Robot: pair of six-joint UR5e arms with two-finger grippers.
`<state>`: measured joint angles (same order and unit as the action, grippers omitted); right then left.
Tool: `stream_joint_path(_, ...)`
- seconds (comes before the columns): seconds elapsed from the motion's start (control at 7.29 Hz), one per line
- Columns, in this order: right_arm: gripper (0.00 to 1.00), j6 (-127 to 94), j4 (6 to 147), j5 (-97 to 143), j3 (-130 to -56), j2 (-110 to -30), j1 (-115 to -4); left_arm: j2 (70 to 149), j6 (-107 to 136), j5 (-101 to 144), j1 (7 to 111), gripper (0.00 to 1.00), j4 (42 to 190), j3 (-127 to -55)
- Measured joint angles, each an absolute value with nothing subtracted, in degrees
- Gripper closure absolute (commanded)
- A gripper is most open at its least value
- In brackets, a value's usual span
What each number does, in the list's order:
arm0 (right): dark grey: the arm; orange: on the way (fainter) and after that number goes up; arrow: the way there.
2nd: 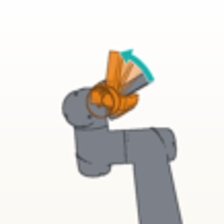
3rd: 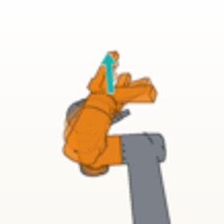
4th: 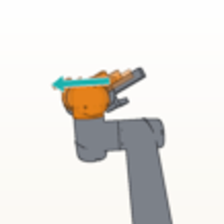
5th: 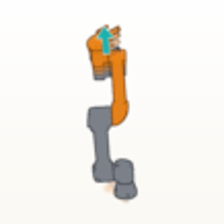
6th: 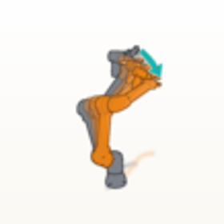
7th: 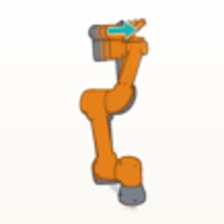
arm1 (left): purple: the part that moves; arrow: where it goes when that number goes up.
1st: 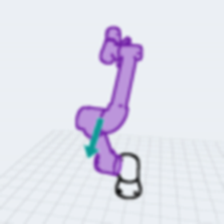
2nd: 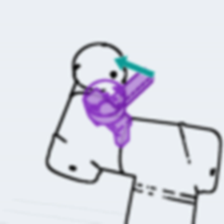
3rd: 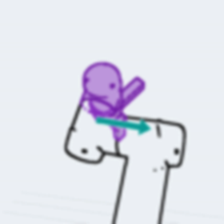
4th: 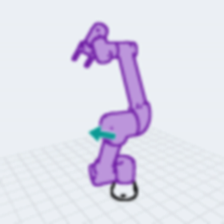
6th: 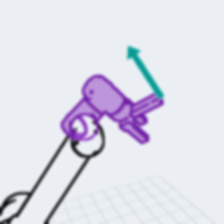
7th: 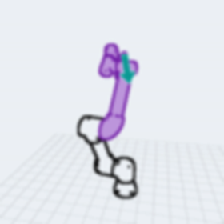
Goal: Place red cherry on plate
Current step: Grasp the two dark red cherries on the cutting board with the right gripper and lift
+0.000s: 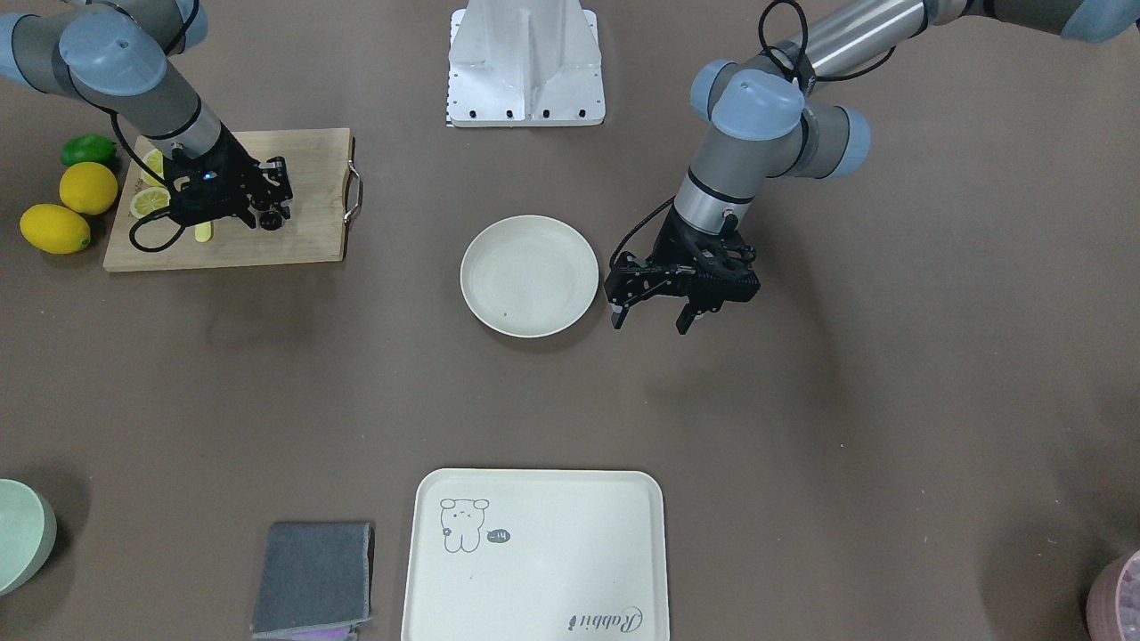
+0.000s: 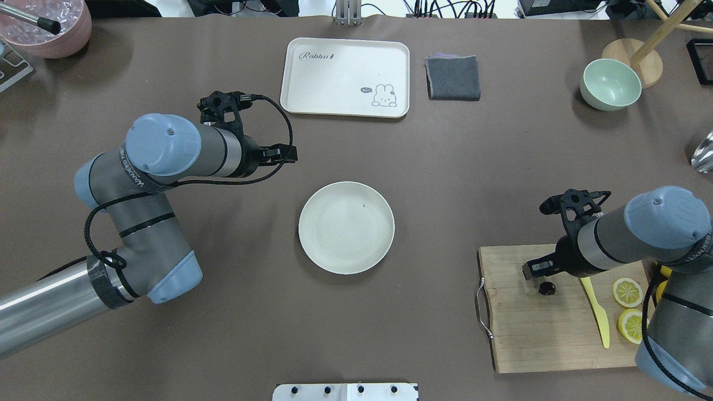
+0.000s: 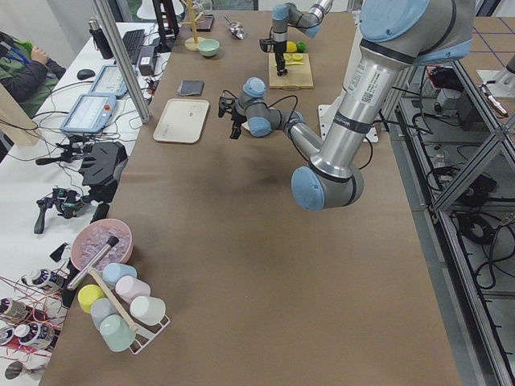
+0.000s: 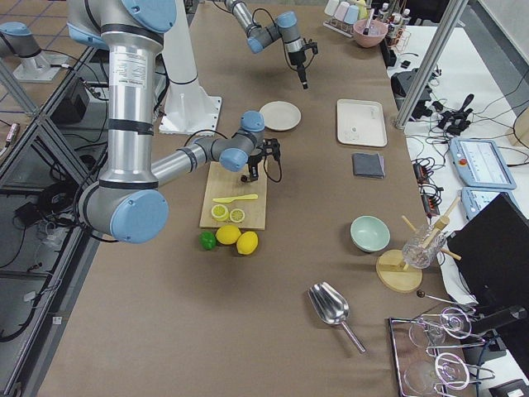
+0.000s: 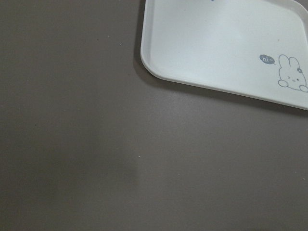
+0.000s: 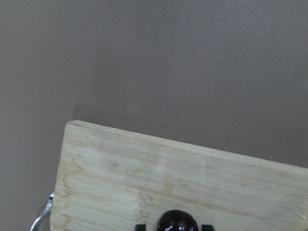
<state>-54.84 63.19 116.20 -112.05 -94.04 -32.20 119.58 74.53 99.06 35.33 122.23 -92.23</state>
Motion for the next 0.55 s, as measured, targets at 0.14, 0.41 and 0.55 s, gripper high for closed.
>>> stream_joint_path(0.14,1.0,-54.8,63.2,116.2,-112.1,-94.1,-31.9,119.6,74.5,99.0,35.3,0.02,122.2,-92.2)
stream_joint_path(0.41,1.0,-54.4,63.3,116.6,-113.4,-94.2,-32.9,119.7,74.5,99.0,35.3,0.02,122.2,-92.1)
stream_joint_path(0.55,1.0,-54.1,63.6,117.9,-114.8,-94.2,-34.7,119.6,74.5,98.9,35.3,0.02,122.3,-92.1)
